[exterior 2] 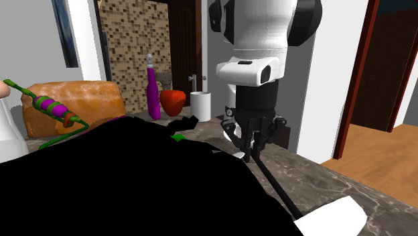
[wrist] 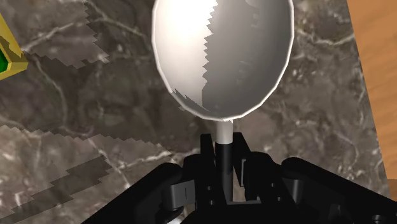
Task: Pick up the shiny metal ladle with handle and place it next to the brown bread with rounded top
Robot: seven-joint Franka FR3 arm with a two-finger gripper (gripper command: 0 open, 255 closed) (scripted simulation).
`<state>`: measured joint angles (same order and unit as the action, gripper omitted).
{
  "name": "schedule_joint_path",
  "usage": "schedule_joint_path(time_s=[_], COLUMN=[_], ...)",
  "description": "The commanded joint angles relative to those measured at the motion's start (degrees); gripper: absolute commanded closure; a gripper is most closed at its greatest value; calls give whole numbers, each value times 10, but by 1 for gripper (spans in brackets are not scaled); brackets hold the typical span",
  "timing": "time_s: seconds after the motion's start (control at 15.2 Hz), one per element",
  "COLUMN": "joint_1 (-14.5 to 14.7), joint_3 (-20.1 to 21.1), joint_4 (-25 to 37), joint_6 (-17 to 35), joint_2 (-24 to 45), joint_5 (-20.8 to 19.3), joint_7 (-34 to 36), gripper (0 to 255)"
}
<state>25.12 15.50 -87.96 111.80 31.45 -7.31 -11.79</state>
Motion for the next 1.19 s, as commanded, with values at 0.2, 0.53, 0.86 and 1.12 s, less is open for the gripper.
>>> schedule_joint_path(time_s=[0.2,0.53,0.86,1.12], joint_1=[-1,-1,0,1], joint_3=[2,4,5,6], joint_4=[14,35,60,84], joint_6=[-25,-57,-91,-119], joint_2=[-11,-23,-32,-37], joint_5=[3,7,10,11], joint_7=[-2,-3,-5,-6], gripper=[255,255,255,255])
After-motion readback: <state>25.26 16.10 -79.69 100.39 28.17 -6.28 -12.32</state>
